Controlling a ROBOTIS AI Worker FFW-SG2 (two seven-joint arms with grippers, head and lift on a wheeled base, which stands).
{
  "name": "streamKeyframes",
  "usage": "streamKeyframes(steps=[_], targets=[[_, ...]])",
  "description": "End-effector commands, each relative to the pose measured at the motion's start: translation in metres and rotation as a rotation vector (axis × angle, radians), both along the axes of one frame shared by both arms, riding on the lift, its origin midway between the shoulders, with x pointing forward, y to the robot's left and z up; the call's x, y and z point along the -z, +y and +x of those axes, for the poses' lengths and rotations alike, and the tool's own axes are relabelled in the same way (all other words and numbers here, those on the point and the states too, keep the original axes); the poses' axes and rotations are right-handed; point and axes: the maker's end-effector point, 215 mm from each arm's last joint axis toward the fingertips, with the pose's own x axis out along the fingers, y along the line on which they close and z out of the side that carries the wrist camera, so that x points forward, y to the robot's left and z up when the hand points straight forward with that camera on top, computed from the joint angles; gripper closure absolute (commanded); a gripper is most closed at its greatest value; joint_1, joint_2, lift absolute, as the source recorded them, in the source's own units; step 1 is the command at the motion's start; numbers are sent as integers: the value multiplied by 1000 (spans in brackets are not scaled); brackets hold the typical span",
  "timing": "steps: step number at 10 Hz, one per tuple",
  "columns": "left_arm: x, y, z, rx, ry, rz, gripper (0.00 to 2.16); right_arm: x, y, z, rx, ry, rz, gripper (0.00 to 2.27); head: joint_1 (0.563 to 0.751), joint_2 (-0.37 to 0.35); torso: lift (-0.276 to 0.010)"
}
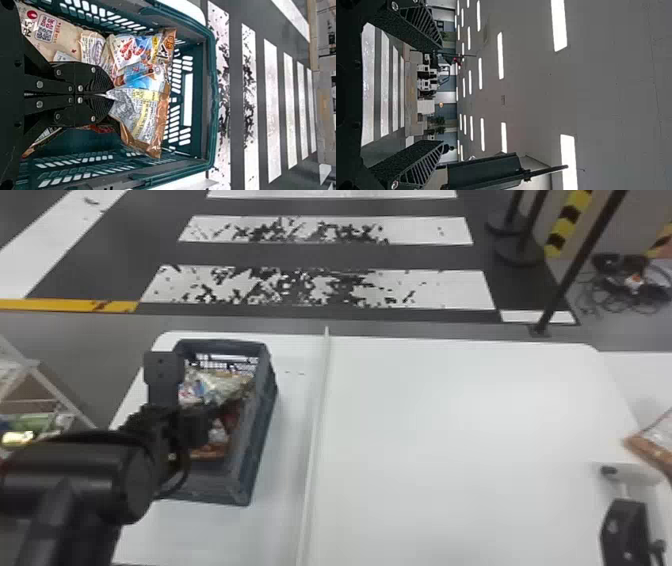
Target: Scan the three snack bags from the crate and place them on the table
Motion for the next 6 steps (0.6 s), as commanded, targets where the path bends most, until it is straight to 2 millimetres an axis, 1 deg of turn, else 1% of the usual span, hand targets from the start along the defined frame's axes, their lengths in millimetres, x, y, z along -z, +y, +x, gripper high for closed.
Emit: streamKeyframes(steps=[1,3,4,6], targets=[[-11,0,3,2,-33,10,1966,1,0,-1,2,1,1,87,695,44,-37],[-31,1,11,8,-112,32,1966,1,-3,0,9,-4,5,87,695,43,-37],[-40,-1,10,12,-136,34,1966,0,-3,1,10,-5,6,87,695,42,-37],[-65,-7,8,27,-186,40,1966,-1,-3,4,10,-14,10,87,695,36,-37]])
